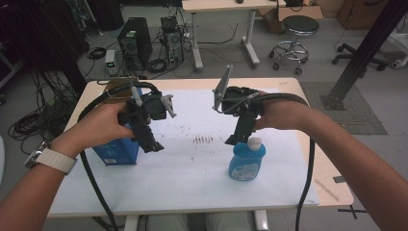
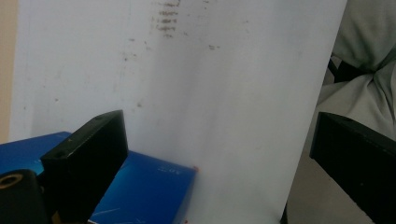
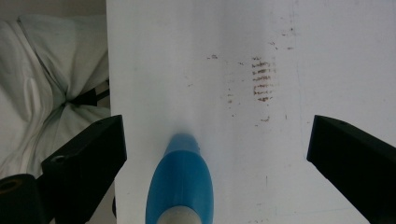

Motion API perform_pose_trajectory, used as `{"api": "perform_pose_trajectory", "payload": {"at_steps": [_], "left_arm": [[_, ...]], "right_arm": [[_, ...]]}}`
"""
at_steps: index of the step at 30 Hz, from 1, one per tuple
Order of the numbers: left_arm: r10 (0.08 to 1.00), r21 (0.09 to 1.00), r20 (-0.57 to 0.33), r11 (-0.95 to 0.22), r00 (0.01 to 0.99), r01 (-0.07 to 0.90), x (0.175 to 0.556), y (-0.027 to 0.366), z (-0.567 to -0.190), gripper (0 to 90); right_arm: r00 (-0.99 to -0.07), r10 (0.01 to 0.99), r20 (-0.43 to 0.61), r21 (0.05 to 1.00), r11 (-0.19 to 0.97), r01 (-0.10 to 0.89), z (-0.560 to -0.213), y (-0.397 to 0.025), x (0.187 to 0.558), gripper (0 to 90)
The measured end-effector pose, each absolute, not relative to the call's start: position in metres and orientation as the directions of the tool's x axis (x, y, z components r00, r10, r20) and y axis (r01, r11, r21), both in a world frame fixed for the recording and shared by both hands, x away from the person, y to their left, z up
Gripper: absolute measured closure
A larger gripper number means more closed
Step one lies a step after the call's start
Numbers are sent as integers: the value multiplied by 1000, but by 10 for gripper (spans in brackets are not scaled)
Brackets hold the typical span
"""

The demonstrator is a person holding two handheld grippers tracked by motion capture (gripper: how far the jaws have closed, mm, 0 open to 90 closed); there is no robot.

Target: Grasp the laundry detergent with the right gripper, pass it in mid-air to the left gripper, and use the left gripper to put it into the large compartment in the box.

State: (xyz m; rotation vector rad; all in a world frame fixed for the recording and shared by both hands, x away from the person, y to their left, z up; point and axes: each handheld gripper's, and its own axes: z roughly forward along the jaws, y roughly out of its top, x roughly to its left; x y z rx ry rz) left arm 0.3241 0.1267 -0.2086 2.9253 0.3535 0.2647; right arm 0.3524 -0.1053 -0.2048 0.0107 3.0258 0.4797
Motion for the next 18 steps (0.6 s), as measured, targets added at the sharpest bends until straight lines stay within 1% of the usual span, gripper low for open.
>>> {"api": "perform_pose_trajectory", "payload": {"at_steps": [9, 18], "left_arm": [[247, 195, 156, -957, 956, 215, 323, 123, -208, 48], [248, 199, 159, -956, 956, 215, 324, 119, -207, 48]], "right_arm": [[-997, 19, -73, 312, 950, -5, -201, -111, 350, 46], [-997, 29, -78, 333, 943, 2, -196, -122, 348, 46]]}}
